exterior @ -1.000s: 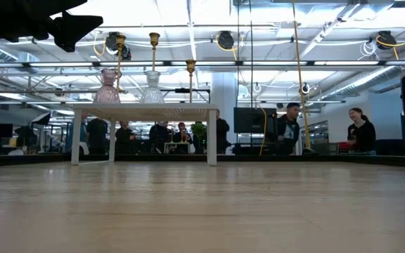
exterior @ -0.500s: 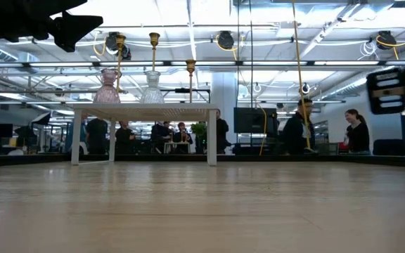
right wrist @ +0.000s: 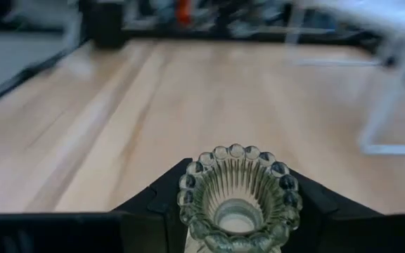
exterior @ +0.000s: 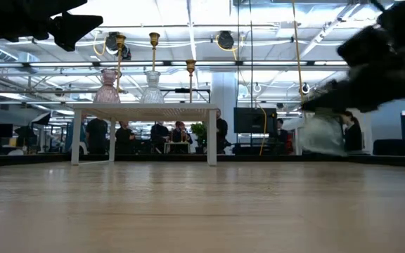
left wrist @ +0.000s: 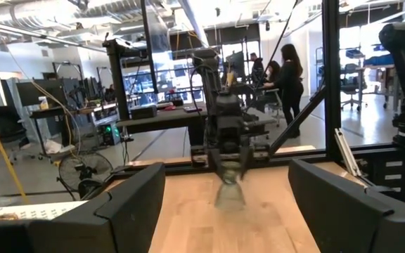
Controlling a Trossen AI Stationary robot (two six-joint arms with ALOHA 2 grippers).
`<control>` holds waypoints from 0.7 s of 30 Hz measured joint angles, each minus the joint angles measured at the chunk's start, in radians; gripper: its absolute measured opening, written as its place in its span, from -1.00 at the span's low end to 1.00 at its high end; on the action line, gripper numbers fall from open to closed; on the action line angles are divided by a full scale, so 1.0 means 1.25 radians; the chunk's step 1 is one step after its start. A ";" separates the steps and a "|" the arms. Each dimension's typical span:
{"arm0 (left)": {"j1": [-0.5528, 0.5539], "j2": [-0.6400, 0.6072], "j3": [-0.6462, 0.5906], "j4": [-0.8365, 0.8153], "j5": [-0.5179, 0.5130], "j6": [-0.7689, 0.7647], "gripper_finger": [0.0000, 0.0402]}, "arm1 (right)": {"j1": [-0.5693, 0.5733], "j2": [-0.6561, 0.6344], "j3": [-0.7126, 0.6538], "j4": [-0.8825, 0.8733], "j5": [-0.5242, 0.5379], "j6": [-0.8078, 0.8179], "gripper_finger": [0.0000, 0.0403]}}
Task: Pick & Place candle stick holders
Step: Put the green candle holder on the shelf
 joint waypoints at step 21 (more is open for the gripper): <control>0.000 0.001 0.000 -0.050 0.001 0.025 0.54 | -0.251 0.169 0.432 -0.061 0.006 -0.101 -0.27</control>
